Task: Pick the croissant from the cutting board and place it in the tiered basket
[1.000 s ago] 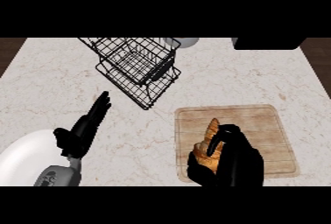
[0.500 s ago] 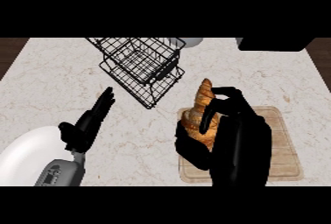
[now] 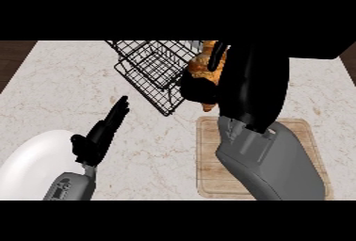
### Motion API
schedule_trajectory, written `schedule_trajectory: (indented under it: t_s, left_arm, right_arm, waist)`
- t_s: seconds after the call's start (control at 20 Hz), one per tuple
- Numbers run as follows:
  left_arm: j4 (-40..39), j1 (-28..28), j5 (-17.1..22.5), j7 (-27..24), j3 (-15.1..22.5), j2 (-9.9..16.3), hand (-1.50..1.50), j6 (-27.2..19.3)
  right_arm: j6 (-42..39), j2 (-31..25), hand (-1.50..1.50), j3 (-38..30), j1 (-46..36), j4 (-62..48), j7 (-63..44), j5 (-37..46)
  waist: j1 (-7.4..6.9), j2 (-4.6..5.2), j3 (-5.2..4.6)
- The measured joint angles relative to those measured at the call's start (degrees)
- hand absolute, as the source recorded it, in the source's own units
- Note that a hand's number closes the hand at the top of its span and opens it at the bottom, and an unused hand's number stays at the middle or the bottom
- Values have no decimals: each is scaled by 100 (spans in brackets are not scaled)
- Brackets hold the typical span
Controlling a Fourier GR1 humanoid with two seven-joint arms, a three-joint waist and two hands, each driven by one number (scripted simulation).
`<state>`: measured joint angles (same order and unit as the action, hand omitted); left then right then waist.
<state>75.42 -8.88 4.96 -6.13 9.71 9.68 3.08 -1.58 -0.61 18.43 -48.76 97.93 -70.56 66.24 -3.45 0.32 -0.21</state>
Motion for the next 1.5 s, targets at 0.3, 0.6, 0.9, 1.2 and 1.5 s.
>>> schedule_trajectory:
  t_s: [0.3, 0.6, 0.9, 1.2, 1.5]
  left_arm:
    - [-17, -150, 6, 86, 15, -43, 0, 40]
    - [27, -152, -55, 61, 108, -131, 0, 37]
    - [-73, -279, -140, 23, 126, -178, 0, 15]
    - [-92, -385, -136, 83, 120, -192, 0, 63]
    - [-124, -445, -100, 61, 72, -142, 0, 160]
  right_arm:
    - [167, 12, 150, -754, -1229, -1613, 174, -498]
    - [556, 19, 150, -1296, -2171, -3352, 462, -903]
    - [1239, 23, 150, -1571, -2801, -4831, 812, -1245]
    - [2043, 30, 150, -1834, -3267, -5867, 1168, -1747]
    - [2798, 35, -150, -2317, -3509, -6418, 1263, -2573]
  waist:
    - [-112, 44, 0]
    - [-200, 85, 2]
    - [-257, 126, 2]
    - [-347, 156, 2]
    - [-426, 158, 2]
